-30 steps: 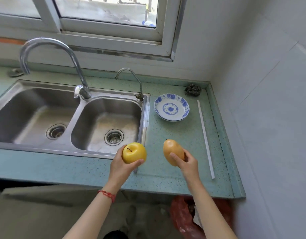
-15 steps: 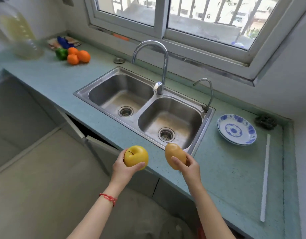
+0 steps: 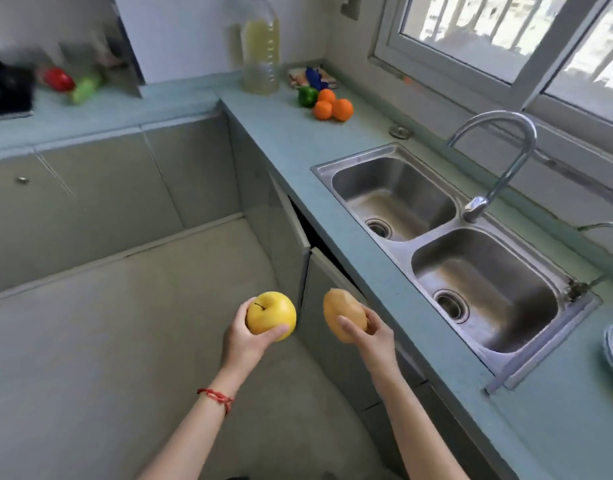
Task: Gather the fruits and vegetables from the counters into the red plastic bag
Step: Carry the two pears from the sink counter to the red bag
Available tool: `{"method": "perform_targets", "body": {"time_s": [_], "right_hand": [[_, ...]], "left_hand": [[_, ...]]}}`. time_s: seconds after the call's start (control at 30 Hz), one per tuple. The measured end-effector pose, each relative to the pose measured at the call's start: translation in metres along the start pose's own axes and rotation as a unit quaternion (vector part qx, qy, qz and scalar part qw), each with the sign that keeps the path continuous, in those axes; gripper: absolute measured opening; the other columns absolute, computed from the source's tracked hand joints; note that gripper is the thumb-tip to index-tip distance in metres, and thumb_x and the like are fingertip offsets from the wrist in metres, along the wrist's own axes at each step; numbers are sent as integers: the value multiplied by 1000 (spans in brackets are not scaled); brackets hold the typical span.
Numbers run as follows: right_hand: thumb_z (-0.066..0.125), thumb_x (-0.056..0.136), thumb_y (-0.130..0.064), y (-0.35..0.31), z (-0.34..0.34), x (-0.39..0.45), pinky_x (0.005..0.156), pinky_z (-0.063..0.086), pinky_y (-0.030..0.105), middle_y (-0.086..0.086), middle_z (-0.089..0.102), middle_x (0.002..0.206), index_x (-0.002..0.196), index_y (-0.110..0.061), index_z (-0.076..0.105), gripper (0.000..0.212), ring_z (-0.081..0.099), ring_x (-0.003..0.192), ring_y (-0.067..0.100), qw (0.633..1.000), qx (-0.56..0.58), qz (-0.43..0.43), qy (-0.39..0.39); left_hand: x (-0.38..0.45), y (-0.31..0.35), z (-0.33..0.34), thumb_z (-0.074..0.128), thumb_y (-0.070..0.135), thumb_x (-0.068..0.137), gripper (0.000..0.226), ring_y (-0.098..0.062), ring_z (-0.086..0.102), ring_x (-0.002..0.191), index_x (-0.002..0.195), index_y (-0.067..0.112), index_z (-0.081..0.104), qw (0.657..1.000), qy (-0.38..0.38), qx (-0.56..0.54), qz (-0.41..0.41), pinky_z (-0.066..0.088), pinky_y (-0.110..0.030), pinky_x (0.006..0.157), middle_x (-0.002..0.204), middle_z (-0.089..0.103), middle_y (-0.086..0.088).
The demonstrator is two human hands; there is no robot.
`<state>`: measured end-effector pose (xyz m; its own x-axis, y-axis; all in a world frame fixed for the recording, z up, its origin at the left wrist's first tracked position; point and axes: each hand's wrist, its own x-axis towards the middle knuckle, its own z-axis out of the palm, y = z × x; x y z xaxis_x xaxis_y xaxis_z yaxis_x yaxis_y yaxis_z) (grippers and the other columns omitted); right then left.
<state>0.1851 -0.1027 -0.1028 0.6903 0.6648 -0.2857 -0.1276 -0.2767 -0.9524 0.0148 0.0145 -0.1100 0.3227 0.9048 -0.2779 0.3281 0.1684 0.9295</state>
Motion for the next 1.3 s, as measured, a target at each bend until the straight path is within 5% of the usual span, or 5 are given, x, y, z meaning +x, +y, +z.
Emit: {"method": "perform_targets", "body": {"time_s": [0.4, 0.8, 1.07, 1.3], "right_hand": [[78, 68, -29, -14, 184, -16, 63, 50, 12, -7, 67, 93, 112, -20, 61, 48, 63, 79, 0, 968, -49, -8, -246], [70, 58, -38, -17, 310, -52, 54, 45, 9, -5, 62, 78, 95, -15, 62, 44, 56, 65, 1, 862, -143, -29, -486], [70, 59, -41, -1, 346, -80, 57, 46, 8, -4, 65, 85, 110, -10, 63, 60, 60, 75, 4, 789, -195, -42, -582], [69, 58, -40, -2, 367, -81, 64, 47, 14, -4, 66, 90, 105, -20, 62, 52, 61, 81, 1, 771, -203, -45, -601]], "left_hand": [[-29, -56, -164, 68, 61, 34, 93, -20, 59, 95, 116, 19, 54, 974, 216, -46, -60, 42, -26, 76, 104, 62, 0], [-105, -99, -227, 68, 59, 34, 80, -18, 58, 97, 107, 31, 51, 868, 462, -130, -130, 42, -27, 80, 103, 61, 4], [-148, -115, -227, 68, 59, 33, 81, -16, 57, 95, 106, 30, 51, 799, 555, -168, -160, 40, -24, 77, 101, 60, 5], [-147, -121, -235, 69, 58, 35, 80, -18, 57, 100, 108, 32, 51, 776, 578, -188, -169, 42, -27, 81, 108, 60, 3]]}}
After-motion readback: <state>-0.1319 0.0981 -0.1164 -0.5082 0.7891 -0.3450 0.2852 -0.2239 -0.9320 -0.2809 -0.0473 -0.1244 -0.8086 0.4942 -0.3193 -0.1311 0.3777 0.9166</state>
